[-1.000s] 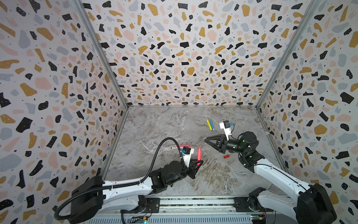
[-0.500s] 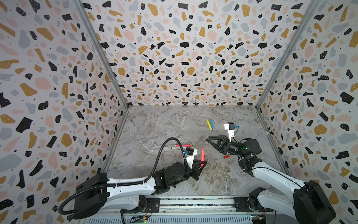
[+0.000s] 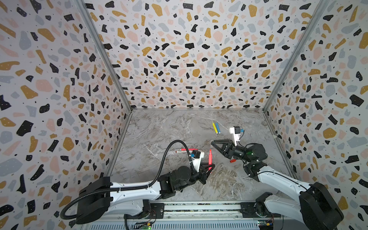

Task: Insert the pens into the pen caps
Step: 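Carry the clear cap above the highlighter tip and press it down with the right gripper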

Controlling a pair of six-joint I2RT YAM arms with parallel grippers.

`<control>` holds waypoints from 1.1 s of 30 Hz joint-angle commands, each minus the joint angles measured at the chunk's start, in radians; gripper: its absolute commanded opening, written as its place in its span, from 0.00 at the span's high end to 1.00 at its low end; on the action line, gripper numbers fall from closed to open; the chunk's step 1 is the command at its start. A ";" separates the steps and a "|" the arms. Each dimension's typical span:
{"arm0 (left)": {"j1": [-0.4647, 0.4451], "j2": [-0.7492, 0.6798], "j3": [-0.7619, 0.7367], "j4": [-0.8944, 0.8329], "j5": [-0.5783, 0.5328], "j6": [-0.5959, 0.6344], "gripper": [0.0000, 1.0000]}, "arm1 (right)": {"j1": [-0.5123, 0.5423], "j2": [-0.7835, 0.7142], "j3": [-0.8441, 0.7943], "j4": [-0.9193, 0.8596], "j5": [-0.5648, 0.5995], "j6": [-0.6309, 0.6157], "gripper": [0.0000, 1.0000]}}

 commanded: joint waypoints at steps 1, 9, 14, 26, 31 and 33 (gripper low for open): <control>-0.006 -0.001 0.028 0.052 -0.013 0.003 1.00 | 0.007 -0.002 0.003 0.052 0.005 0.009 0.88; -0.008 -0.004 0.031 0.048 -0.014 0.004 1.00 | 0.020 0.004 0.000 0.052 0.009 0.005 0.88; -0.008 -0.014 0.034 0.040 -0.023 0.009 1.00 | 0.030 0.004 -0.005 0.052 0.011 0.003 0.87; -0.008 -0.031 0.042 0.023 -0.037 0.019 1.00 | 0.060 -0.004 -0.038 0.053 0.031 -0.009 0.88; -0.008 -0.040 0.047 0.016 -0.047 0.024 1.00 | 0.094 -0.001 -0.053 0.049 0.042 -0.026 0.88; -0.009 -0.047 0.049 0.009 -0.051 0.025 1.00 | 0.105 -0.002 -0.066 0.050 0.050 -0.032 0.88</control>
